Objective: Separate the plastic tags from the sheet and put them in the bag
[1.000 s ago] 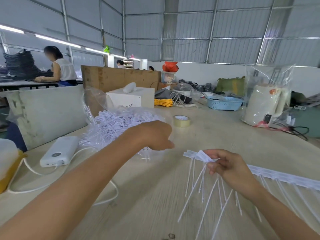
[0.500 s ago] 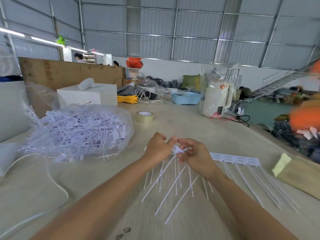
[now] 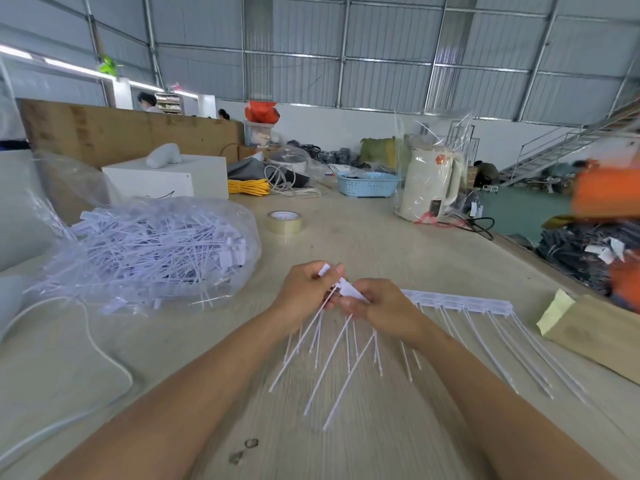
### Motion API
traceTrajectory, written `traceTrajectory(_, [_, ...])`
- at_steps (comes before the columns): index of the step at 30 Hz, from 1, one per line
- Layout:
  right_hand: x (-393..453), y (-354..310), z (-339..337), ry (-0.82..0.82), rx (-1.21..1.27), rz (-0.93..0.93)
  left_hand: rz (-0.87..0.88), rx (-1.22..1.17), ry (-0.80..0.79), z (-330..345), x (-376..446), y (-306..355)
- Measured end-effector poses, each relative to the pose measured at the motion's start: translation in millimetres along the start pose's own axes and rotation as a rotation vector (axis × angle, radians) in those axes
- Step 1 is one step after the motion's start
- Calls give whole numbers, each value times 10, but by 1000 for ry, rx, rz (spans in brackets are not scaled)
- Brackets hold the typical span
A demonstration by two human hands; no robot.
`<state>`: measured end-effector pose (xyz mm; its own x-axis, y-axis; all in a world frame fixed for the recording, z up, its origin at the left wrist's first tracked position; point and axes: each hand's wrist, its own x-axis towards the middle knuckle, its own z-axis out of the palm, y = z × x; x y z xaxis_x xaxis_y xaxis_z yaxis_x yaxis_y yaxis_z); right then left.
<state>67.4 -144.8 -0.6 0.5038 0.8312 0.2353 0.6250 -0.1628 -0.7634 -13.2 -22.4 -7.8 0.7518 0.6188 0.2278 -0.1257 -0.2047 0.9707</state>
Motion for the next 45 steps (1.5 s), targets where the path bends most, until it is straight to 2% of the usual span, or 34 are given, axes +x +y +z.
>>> traceTrajectory(7, [-28, -42, -35, -13, 55, -44, 11, 82, -88, 2, -20, 17])
traceTrajectory(11, [15, -38, -5, 100, 42, -27, 50, 140, -33, 39, 5, 74])
traceTrajectory(15, [55, -42, 15, 189, -139, -72, 74, 152, 2, 46, 39, 90])
traceTrajectory(21, [6, -138, 12, 212, -391, -132, 93, 218, 13, 38, 57, 98])
traceTrajectory(22, [-22, -177, 0, 204, -424, -160, 94, 277, 40, 29, 67, 98])
traceTrajectory(24, [-90, -318, 11, 202, -463, -336, 63, 443, 157, -95, 129, 88])
traceTrajectory(26, [-137, -532, 91, 245, -325, -523, 34, 499, 277, -313, 168, 75])
traceTrajectory(27, [-118, -599, 122, 260, -204, -543, 38, 482, 263, -372, 167, 77])
traceTrajectory(30, [-57, -601, 135, 167, 40, -443, 28, 228, 118, -290, 109, 110])
traceTrajectory(32, [-63, -429, 36, 67, 82, -342, 17, 58, 43, -147, 74, 119])
traceTrajectory(34, [-73, -270, -102, 86, 100, -265, -31, -66, -50, -64, 58, 141])
traceTrajectory(36, [-30, -172, -204, 183, 215, -182, -122, -166, -129, -52, 43, 153])
traceTrajectory(39, [36, -132, -234, 253, 278, -77, -195, -195, -174, -50, 27, 174])
traceTrajectory(43, [12, -143, -148, 90, 218, -85, -212, -164, -126, -62, 27, 214])
traceTrajectory(45, [14, -144, -145, 5, 268, -31, -186, -89, -121, -67, 30, 198])
